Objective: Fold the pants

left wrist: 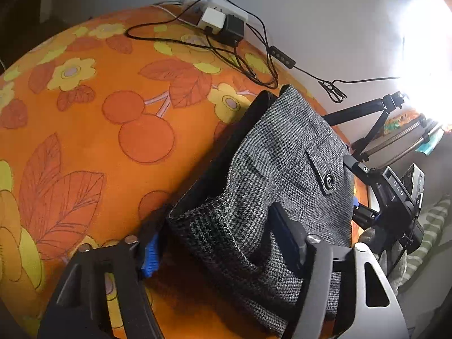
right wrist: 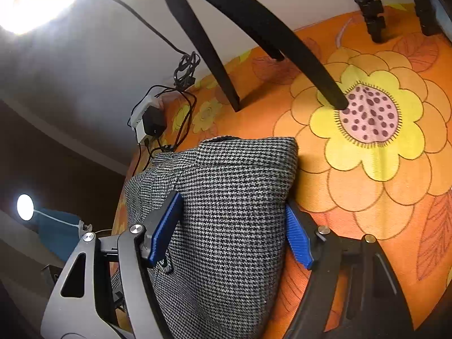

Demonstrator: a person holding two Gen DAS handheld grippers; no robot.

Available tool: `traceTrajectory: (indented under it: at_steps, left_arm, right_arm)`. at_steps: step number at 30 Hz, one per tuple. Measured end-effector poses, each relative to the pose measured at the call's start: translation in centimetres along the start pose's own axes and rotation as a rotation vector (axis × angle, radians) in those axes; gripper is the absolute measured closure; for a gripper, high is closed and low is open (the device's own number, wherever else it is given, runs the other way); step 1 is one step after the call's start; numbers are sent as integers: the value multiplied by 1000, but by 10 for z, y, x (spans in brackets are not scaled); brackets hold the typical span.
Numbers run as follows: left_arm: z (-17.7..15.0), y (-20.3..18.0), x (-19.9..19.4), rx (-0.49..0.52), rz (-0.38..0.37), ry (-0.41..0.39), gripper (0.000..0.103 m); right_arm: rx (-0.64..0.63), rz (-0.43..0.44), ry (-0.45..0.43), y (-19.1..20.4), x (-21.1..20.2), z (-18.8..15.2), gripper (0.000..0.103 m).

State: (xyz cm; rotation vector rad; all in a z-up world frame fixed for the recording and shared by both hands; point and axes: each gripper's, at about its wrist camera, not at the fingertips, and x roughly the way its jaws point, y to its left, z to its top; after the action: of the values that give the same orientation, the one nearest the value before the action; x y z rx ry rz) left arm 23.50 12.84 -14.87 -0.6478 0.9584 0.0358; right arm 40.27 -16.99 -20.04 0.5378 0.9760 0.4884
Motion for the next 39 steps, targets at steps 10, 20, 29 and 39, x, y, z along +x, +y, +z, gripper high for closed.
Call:
traceTrajectory:
  at_steps: [10,20,29,39]
  left_arm:
    - [3,-11,-4,52,28,-50,67]
    - [-1,-15,-6,69,22,-65,72]
    - [-2,-19,-23,85,-11,-85,75]
    - [-8,-26,-53,118,-64,-117,80]
  right_arm:
    - [-24,-21,-20,1,-7,-3,69]
    - [-112,-57,-62,29,-16,-4,80]
    - [-182,-57,-91,57,-39,-10,82]
    - [-271,-90,-124,82,-76,-25,83]
